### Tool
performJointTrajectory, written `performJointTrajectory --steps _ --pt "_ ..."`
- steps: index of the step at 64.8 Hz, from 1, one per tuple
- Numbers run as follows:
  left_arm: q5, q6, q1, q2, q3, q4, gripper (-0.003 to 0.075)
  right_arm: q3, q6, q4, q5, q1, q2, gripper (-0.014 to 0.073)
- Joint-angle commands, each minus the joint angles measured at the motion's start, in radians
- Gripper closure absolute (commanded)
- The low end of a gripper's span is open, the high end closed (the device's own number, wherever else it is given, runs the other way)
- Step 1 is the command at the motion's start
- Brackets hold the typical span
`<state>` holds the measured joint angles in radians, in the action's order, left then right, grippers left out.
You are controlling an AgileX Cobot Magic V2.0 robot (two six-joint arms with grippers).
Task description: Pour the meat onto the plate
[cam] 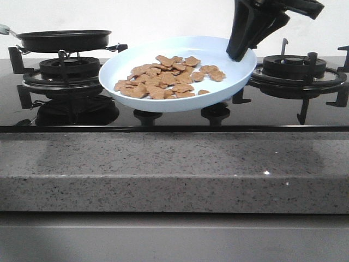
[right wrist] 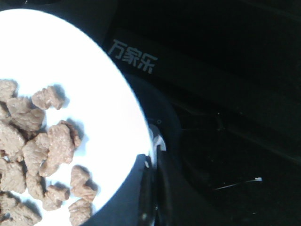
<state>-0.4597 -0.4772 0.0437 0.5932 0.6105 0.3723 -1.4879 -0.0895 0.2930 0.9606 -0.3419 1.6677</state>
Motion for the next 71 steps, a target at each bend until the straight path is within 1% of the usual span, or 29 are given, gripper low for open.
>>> performJointTrajectory --steps 1,9,18,30,37,45,56,71 --pt "0.136 0.000 0.008 -0.064 -0.022 0.011 0.0741 -0.024 -0.007 0.029 -0.059 0.003 -0.047 0.0663" --pt "0.149 0.000 0.008 -0.112 -0.035 0.024 0.0741 -0.056 0.013 0.036 -0.060 0.020 -0.020 0.0663" --pt "0.171 0.000 0.008 -0.116 -0.035 0.034 0.0741 -0.146 0.024 0.052 -0.052 0.051 0.052 0.0663" --pt "0.171 0.000 0.008 -0.116 -0.035 0.034 0.0741 -0.314 0.024 0.172 -0.046 0.108 0.175 0.0663" --pt "0.171 0.000 0.008 -0.116 -0.035 0.034 0.0741 -0.409 0.030 0.208 -0.040 0.136 0.251 0.0661" --pt "0.171 0.000 0.008 -0.116 -0.035 0.034 0.0741 -0.477 0.039 0.206 -0.009 0.150 0.317 0.0661" --pt "0.171 0.000 0.008 -0.116 -0.035 0.034 0.0741 -0.484 0.039 0.183 0.041 0.163 0.351 0.0661" --pt "0.171 0.000 0.008 -0.114 -0.035 0.034 0.0741 -0.484 0.039 0.082 0.107 0.164 0.354 0.0640"
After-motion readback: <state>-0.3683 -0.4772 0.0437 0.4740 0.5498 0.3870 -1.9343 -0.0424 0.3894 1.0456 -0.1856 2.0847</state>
